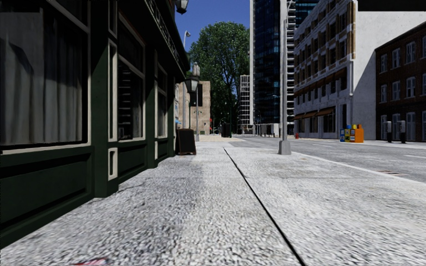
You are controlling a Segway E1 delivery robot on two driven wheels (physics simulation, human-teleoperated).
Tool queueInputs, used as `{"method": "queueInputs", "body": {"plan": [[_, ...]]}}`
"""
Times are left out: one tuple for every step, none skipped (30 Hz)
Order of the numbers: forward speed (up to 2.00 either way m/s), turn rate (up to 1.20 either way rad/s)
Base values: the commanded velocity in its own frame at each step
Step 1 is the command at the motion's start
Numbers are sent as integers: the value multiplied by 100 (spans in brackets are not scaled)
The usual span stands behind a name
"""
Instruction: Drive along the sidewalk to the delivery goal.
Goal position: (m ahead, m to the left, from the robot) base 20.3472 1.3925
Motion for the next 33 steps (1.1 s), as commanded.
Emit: {"method": "queueInputs", "body": {"plan": [[200, 0], [200, 0], [200, 0], [200, 0], [200, 0], [200, 0], [200, 0], [200, 0], [200, 0], [200, 0], [200, -7], [200, -10], [200, -10], [200, -11], [200, -11], [200, -11], [200, -11], [200, -11], [200, -11], [200, -11], [200, -11], [200, -11], [200, -11], [200, -11], [200, -11], [200, -11], [200, -11], [200, -11], [200, -11], [200, -11], [200, -11], [200, -11], [200, -14]]}}
